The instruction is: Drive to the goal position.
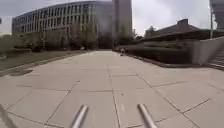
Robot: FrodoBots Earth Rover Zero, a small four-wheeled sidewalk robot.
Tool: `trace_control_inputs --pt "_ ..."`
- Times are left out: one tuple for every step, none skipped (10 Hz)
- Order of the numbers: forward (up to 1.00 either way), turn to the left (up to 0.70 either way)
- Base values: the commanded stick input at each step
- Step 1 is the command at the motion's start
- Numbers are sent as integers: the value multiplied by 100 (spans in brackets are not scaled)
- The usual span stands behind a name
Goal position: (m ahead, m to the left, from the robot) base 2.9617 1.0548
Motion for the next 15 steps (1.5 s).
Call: trace_control_inputs --pt "100 0" --pt "100 0" --pt "100 0" --pt "100 0" --pt "100 0" --pt "100 0" --pt "100 0" --pt "100 0" --pt "100 0" --pt "100 0" --pt "100 0" --pt "100 0" --pt "100 0" --pt "100 0" --pt "100 0"
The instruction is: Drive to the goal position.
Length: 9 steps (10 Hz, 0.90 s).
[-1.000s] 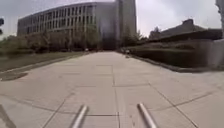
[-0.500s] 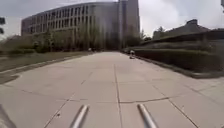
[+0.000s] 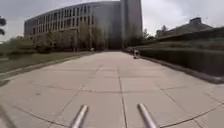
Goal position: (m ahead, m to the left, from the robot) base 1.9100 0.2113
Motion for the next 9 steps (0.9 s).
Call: trace_control_inputs --pt "100 0" --pt "100 0" --pt "100 0" --pt "100 0" --pt "100 0" --pt "100 0" --pt "100 0" --pt "100 0" --pt "100 0"
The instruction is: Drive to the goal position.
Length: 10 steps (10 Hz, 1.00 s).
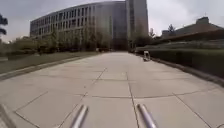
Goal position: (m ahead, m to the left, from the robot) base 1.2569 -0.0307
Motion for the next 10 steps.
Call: trace_control_inputs --pt "100 0" --pt "100 0" --pt "100 0" --pt "100 0" --pt "100 0" --pt "100 0" --pt "100 0" --pt "100 0" --pt "100 0" --pt "100 0"
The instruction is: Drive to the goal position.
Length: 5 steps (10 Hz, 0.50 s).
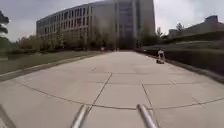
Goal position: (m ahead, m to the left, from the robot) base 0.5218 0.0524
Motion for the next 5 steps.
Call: trace_control_inputs --pt "100 0" --pt "100 0" --pt "100 0" --pt "100 0" --pt "100 0"
